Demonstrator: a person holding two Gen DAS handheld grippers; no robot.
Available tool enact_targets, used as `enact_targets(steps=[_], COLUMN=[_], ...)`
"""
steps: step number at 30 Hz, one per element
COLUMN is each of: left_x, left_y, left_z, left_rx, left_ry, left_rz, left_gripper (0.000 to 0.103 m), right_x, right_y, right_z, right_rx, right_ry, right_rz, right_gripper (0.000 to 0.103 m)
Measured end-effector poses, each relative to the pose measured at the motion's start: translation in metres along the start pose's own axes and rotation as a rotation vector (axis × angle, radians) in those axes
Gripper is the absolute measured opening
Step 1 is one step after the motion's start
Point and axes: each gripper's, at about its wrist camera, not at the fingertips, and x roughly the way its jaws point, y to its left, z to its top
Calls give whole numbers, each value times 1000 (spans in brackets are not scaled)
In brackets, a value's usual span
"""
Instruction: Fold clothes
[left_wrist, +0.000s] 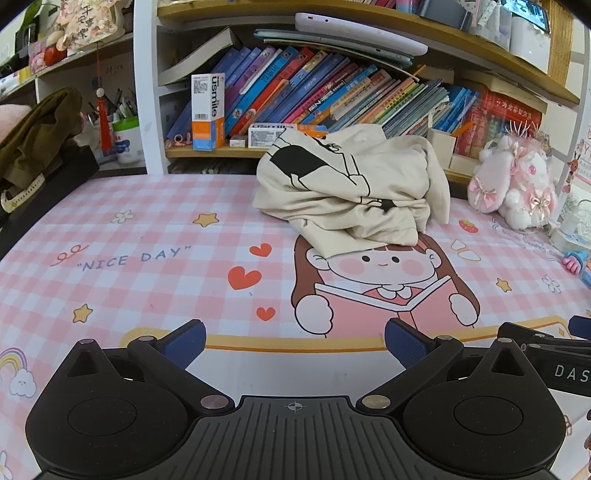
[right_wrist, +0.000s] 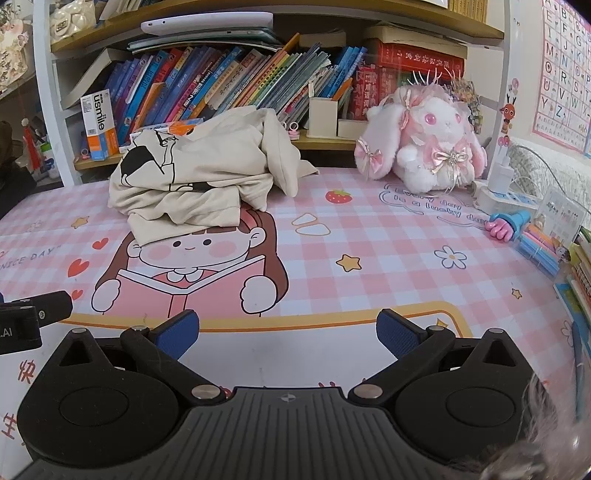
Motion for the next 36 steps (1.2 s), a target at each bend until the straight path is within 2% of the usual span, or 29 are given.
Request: enact_targets(steps=[36], left_x=[4], left_y=[2], left_z=[1], left_rx=[-3], left_ry=[39], left_rz=[3], left_gripper=[103], right_x=[4], right_y=[0], right_z=[-1], right_rx=[3], right_ry=[26], right_rz=[-4], right_gripper=[103])
